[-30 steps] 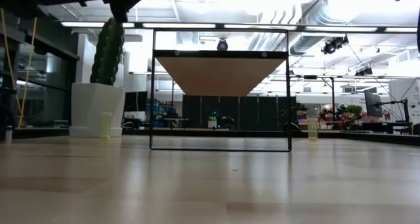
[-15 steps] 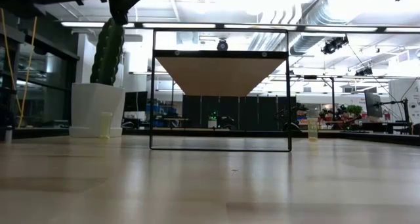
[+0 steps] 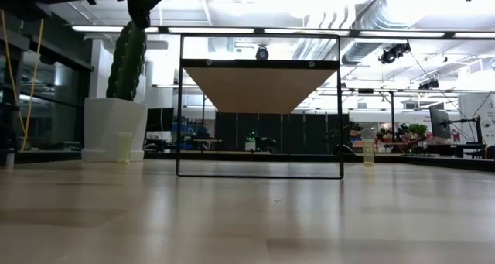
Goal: Pick and place medicine bottles onto shelf by color
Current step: Put the green pill bottle on the shelf aligned with the other green pill bottles
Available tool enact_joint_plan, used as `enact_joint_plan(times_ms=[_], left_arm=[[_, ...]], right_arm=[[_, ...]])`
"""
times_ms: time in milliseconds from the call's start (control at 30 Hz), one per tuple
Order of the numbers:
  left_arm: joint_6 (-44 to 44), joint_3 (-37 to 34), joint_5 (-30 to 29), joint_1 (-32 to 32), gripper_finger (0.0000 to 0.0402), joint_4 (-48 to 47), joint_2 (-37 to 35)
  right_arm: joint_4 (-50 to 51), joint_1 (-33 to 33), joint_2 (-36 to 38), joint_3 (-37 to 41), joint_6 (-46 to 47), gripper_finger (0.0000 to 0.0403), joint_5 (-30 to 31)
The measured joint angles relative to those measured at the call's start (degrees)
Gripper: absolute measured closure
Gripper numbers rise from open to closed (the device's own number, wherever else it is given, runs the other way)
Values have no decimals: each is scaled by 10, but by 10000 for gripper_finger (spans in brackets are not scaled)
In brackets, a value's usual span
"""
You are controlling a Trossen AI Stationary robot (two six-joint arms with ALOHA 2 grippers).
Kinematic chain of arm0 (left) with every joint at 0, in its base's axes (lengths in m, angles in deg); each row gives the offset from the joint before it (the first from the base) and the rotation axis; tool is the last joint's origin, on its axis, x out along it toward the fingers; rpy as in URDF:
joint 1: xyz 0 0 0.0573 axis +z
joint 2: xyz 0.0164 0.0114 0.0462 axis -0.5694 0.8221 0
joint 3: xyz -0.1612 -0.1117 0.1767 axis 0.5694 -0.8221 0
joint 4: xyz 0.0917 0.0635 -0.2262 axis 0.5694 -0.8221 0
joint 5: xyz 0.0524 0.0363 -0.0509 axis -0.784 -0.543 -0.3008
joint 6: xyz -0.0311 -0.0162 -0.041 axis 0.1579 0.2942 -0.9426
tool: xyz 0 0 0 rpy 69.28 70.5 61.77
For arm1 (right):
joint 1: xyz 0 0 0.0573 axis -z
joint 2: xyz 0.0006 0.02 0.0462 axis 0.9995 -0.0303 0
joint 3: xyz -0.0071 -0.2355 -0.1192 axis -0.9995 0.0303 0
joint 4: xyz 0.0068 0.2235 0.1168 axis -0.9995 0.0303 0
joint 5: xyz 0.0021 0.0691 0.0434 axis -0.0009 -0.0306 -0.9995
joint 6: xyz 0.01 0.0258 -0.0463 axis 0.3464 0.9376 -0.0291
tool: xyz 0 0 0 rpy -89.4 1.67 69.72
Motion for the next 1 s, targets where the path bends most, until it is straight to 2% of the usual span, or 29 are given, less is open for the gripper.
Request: enact_joint_plan(times_ms=[233,633,1000], left_arm=[[0,0,0,-1,151,-2,0],[0,0,0,-1,151,-2,0],[0,0,0,-1,151,-4,0]], right_arm=[[-40,0,-4,27,11,167,-21],[-45,0,-4,35,13,172,-21],[-47,0,-4,35,13,259,-24]])
